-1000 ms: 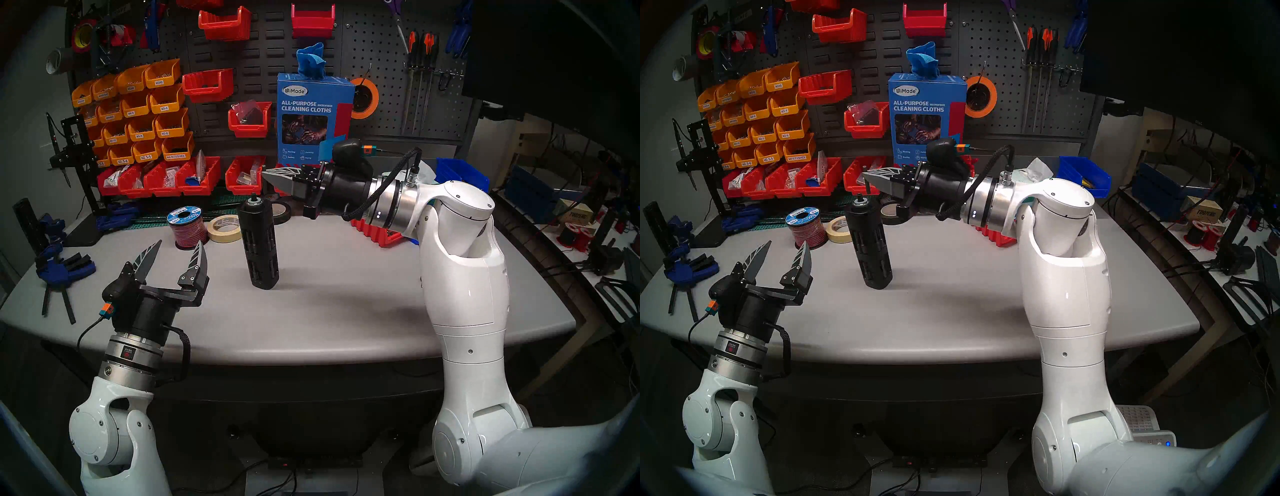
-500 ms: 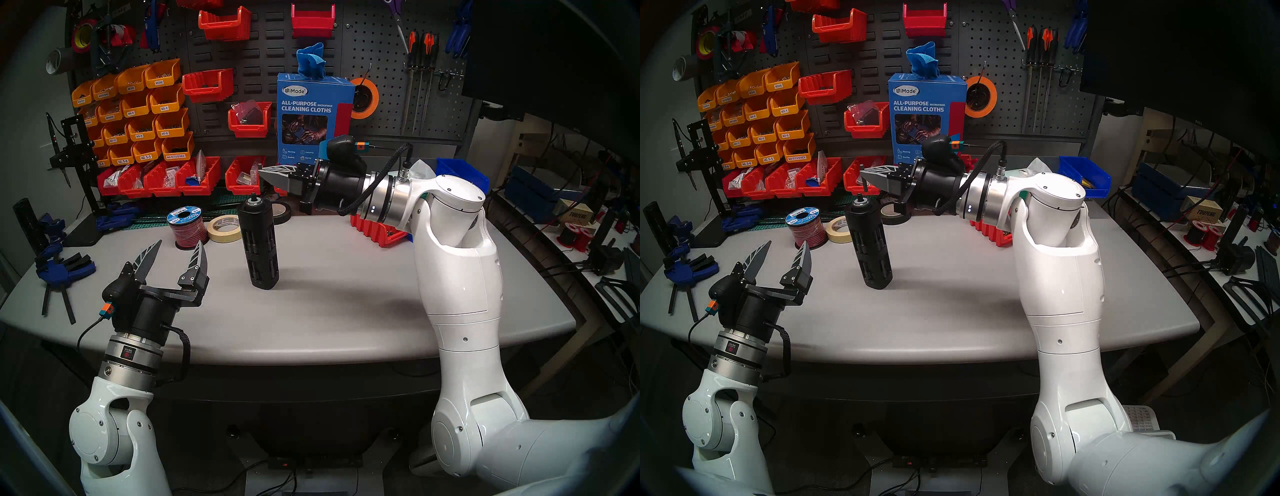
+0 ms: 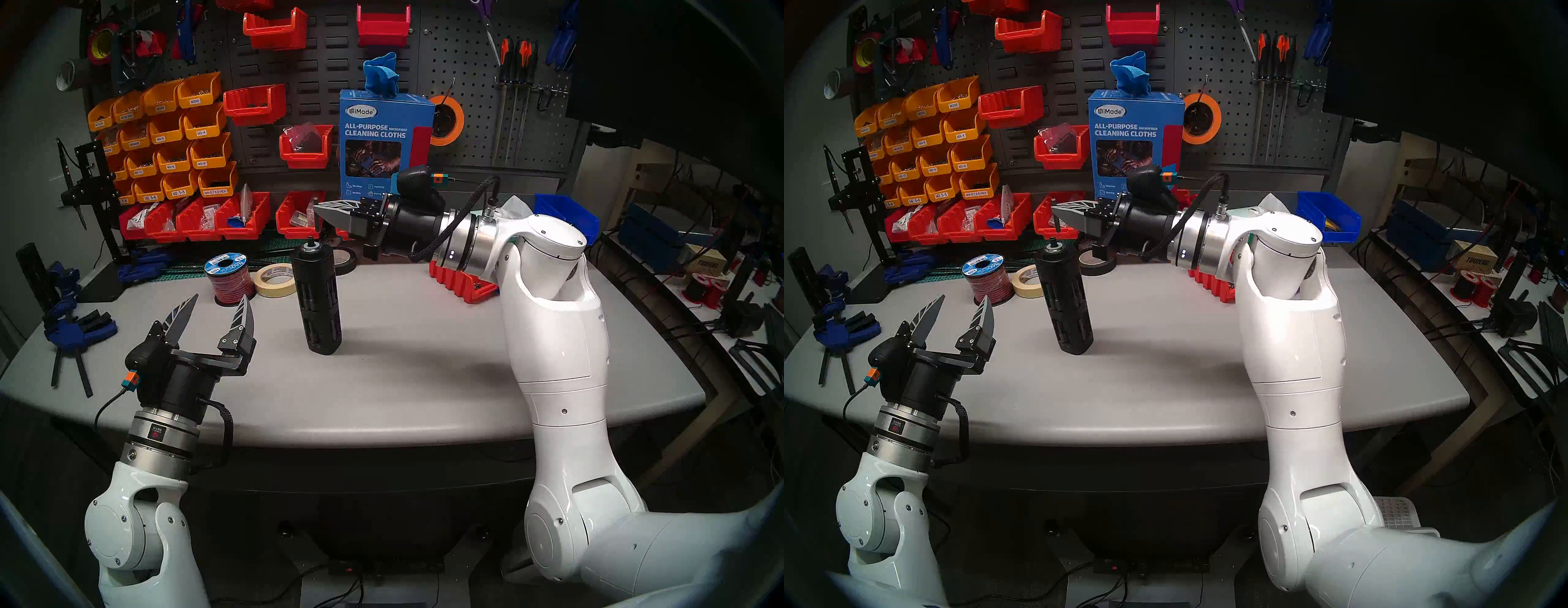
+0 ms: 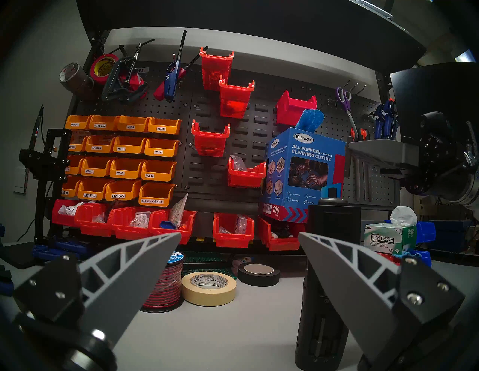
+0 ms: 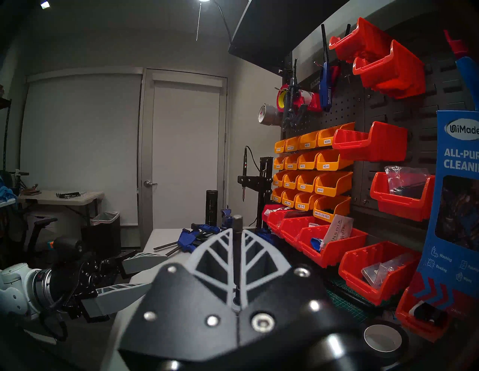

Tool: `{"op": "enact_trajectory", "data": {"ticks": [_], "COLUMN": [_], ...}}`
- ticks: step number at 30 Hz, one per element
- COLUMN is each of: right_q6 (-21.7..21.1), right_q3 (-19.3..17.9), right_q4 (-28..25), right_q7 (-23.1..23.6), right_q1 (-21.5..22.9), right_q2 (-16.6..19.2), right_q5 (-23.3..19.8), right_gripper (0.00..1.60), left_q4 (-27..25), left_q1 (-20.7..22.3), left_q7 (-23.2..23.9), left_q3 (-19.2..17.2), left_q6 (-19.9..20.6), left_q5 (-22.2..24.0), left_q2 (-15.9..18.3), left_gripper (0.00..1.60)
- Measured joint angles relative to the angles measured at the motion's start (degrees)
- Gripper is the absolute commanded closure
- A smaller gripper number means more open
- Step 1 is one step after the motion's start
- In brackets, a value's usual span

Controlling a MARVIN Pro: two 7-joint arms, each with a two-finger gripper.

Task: Pick a screwdriver bit and insert it into the screwdriver

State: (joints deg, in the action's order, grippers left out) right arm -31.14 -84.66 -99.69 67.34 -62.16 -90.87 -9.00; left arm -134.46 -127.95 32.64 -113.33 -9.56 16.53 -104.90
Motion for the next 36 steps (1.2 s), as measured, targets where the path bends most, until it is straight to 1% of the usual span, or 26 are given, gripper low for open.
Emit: {"op": "enact_trajectory", "data": {"ticks": [20, 36], "right_q6": [0.97, 1.16], "right_q3": [0.90, 1.05], "right_q4": [3.29, 3.95], "right_q7": [0.93, 0.66], "right_q1": [1.26, 1.46], "right_q2": [-0.79, -0.86], "right_q5": [-0.19, 0.02], "right_gripper": [1.60, 1.60], "left_q4": [0.00, 0.00], "left_q1": [0.00, 0.00], "left_q7": [0.00, 0.00], "left_q3": [0.00, 0.00], "left_q6": [0.00, 0.00], "left_q5": [0.00, 0.00], "left_q2": [-0.01, -0.01], "left_gripper": [0.00, 0.00]}}
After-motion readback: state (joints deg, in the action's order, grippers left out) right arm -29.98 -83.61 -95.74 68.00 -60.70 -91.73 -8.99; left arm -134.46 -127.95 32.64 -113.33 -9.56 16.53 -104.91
